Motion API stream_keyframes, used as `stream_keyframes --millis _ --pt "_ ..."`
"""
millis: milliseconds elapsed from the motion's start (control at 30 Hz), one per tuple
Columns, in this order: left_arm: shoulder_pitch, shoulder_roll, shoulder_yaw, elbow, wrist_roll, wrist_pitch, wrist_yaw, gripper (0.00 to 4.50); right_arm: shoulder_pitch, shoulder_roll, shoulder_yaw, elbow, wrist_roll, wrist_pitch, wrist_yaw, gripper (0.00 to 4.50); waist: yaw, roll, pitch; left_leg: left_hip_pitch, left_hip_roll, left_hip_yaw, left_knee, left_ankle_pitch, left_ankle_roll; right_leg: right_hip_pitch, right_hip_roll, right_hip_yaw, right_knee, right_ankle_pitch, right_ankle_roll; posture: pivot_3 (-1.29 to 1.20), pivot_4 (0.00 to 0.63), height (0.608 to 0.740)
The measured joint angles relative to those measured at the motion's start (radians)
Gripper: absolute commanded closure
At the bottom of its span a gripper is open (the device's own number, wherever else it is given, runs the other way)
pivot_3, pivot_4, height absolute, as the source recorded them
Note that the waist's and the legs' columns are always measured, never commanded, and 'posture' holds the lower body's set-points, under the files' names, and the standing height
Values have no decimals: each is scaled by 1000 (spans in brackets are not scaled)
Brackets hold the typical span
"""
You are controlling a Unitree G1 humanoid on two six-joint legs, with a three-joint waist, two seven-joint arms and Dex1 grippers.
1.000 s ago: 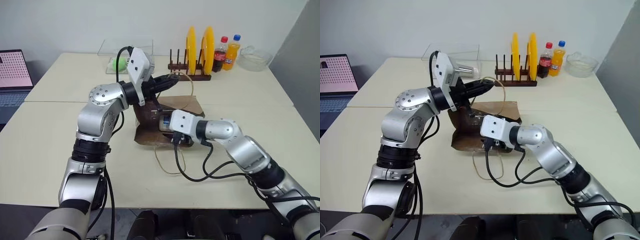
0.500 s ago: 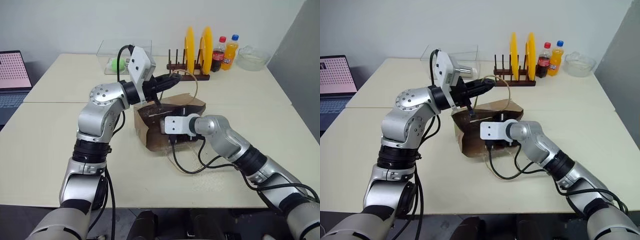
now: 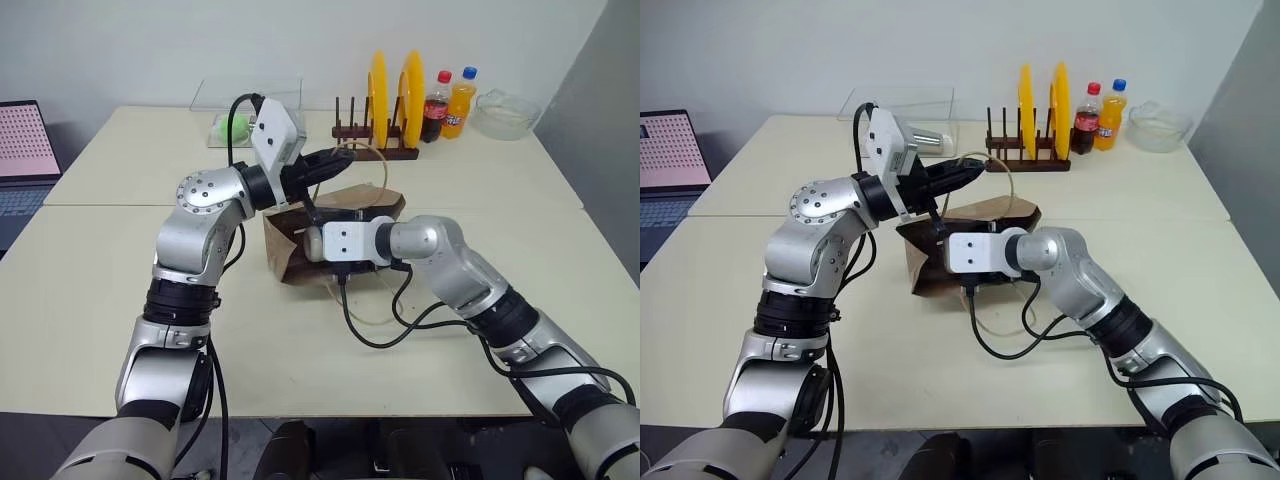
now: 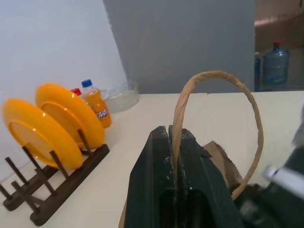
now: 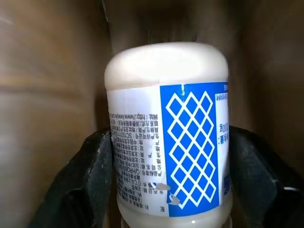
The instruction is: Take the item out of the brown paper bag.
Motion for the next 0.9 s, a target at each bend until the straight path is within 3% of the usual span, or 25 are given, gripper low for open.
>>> stream_keyframes --millis 300,500,667,767,900 --pt "-27 5 0 107 61 -77 22 4500 71 -35 -271 -238 401 142 141 1427 2 0 0 -1 0 -1 1 -2 4 -1 0 -1 2 0 0 0 150 740" --pt "-27 -2 -3 120 78 -80 28 4500 51 21 -454 -312 659 328 71 1427 1 0 0 0 0 0 1 -2 4 -1 0 0 4 0 0 0 150 740" --pt "-28 -14 -6 121 82 -79 29 4500 -49 45 -631 -306 817 422 -85 1427 3 0 0 -1 0 0 1 -2 4 -2 0 0 4 0 0 0 150 740" --pt "-29 -13 -6 120 83 -77 29 4500 -72 -61 -718 -249 807 392 -140 1427 8 0 0 -1 -1 0 1 -2 4 -1 -1 0 3 0 0 0 150 740" --pt "-29 -9 -4 118 84 -76 29 4500 14 -300 -721 -85 638 246 -149 1427 13 0 0 -2 -2 2 1 -2 5 -1 -2 1 1 0 0 0 150 740"
